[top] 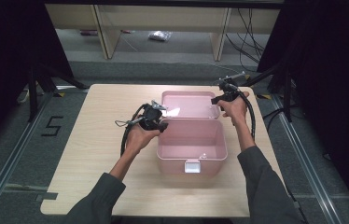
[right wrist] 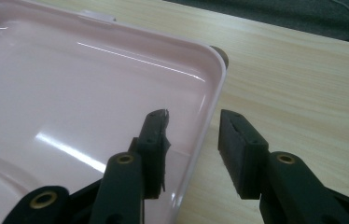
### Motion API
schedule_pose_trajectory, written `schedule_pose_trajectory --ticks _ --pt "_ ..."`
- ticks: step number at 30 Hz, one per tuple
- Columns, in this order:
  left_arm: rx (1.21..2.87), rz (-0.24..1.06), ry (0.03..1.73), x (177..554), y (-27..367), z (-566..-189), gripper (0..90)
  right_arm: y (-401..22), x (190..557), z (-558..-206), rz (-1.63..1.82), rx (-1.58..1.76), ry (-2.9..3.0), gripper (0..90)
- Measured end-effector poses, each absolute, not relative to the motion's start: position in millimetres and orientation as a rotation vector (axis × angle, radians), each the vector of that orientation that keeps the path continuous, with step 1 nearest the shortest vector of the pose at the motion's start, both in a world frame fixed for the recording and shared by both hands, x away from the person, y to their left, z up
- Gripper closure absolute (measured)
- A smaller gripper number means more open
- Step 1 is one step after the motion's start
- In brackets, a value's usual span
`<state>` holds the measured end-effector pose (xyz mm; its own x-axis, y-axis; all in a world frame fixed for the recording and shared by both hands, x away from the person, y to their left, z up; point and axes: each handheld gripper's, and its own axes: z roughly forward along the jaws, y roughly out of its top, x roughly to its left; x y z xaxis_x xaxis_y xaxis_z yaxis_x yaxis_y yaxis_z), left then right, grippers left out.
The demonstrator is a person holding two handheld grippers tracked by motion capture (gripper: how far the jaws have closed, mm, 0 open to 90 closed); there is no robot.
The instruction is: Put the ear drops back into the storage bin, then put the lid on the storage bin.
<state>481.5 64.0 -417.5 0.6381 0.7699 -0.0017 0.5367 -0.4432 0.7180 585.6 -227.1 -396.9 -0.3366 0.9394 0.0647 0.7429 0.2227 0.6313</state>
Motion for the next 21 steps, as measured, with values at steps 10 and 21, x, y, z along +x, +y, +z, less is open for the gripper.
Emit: schedule_pose_trajectory --ticks 10,21 --pt "2.149 0.427 1.014 481 65 -418 75.3 -226 591 -405 0.828 1.603 2.163 64.0" --pt "2.149 0.431 1.009 481 65 -418 75.3 -223 594 -409 0.815 1.635 2.161 67.4"
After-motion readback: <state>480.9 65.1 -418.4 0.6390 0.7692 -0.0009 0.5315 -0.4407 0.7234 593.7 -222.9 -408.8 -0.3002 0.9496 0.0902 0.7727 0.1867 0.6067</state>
